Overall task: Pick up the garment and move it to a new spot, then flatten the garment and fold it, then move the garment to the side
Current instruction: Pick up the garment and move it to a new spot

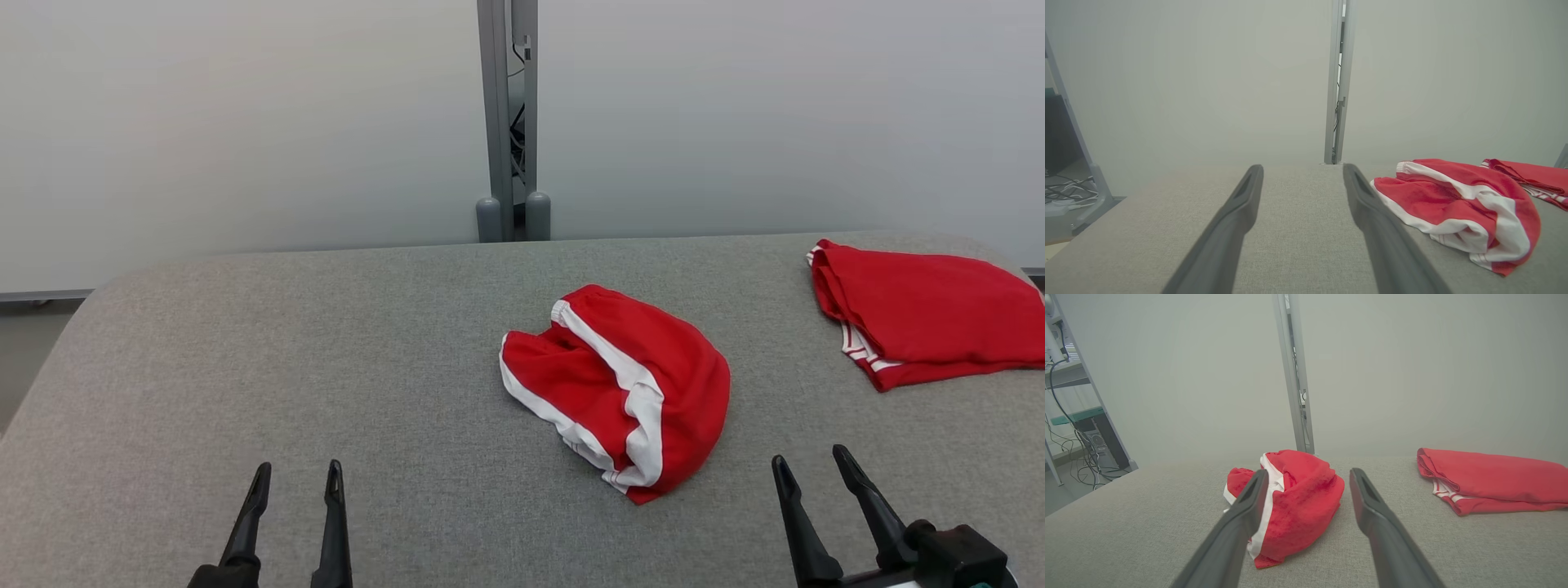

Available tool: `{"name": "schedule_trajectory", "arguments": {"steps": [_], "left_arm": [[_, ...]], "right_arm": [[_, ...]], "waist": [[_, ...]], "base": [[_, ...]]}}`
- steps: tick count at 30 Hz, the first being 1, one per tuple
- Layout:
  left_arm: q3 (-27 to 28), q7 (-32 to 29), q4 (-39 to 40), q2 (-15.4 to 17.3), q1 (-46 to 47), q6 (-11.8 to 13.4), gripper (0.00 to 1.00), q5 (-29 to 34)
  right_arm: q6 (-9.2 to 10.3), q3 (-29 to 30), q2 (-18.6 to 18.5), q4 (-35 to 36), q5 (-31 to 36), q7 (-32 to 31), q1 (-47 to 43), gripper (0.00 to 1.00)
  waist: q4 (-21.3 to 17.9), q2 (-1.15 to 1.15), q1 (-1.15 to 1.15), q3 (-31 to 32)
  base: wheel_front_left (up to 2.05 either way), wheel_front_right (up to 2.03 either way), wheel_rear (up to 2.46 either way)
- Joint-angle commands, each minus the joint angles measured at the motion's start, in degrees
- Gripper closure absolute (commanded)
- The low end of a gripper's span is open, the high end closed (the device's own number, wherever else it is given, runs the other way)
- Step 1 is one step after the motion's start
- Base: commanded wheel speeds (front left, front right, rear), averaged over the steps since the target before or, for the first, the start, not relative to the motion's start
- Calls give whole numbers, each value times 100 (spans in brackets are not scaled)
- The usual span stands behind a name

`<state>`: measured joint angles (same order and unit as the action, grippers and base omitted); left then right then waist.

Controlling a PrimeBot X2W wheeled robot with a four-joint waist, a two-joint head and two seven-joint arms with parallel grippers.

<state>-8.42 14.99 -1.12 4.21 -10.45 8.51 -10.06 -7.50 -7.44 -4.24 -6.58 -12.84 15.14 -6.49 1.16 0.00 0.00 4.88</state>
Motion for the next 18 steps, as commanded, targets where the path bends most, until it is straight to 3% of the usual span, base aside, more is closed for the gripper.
{"name": "schedule_trajectory", "arguments": {"steps": [1, 18], "left_arm": [[41, 25, -53, -16, -63, -54, 0, 59], [179, 25, -216, -107, 17, -227, 0, 252]], "right_arm": [[2, 35, -32, -13, -7, -1, -28, 0], [2, 35, -10, -54, -21, -1, 17, 0]], "waist": [[-9, 0, 0, 5], [-86, 0, 0, -42]], "base": [[0, 0, 0], [0, 0, 0]]}}
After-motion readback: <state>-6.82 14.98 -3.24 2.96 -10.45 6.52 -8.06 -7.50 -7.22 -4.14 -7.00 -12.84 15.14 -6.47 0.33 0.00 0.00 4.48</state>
